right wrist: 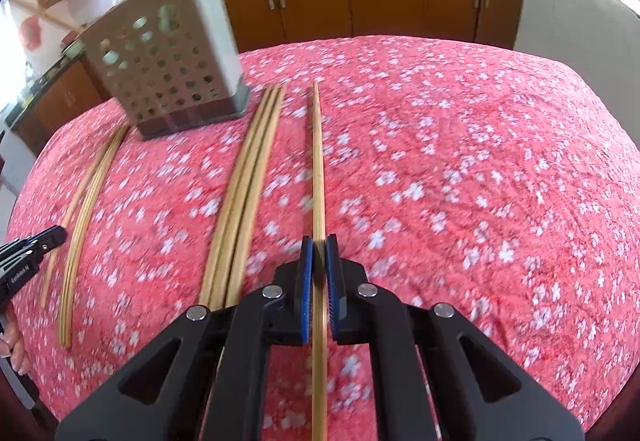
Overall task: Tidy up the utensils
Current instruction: 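Close the left tool on a single chopstick while the right tool grasps another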
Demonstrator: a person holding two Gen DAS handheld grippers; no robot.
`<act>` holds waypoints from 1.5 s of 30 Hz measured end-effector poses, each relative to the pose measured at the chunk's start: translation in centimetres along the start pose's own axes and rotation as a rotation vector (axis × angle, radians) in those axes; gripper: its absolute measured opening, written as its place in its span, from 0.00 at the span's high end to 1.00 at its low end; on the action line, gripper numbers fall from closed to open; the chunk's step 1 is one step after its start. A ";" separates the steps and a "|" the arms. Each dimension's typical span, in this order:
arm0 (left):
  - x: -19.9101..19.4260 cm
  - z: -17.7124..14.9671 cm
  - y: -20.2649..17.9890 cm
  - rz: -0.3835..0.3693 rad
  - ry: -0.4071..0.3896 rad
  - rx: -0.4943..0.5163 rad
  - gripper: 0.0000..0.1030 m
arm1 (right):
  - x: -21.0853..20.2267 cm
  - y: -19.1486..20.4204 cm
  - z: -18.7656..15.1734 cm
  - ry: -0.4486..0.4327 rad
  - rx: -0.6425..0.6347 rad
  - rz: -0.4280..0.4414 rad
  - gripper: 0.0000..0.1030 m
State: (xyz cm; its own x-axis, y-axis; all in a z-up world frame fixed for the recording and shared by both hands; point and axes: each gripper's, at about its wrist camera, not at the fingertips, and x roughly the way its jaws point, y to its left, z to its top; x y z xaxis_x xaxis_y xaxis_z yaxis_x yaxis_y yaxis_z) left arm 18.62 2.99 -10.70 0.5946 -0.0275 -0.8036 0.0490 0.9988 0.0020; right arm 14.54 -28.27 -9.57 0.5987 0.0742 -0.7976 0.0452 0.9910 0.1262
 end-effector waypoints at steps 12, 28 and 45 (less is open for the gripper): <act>0.9 1.0 3.6 0.024 -0.057 -0.070 0.89 | 1.2 -1.1 1.5 -0.053 0.025 -0.063 0.92; 0.9 1.1 3.8 0.010 -0.054 -0.093 0.89 | 1.3 -1.2 1.5 -0.055 0.024 -0.065 0.92; 0.9 1.1 4.1 0.000 -0.048 -0.106 0.89 | 1.3 -1.1 1.5 -0.056 0.023 -0.064 0.92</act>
State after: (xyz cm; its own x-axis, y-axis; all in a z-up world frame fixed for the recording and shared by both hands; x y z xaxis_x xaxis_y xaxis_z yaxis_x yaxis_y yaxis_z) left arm 20.22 7.04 -10.74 0.6327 -0.0273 -0.7740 -0.0343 0.9974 -0.0632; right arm 16.47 -29.48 -9.82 0.6373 0.0039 -0.7706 0.1031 0.9906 0.0903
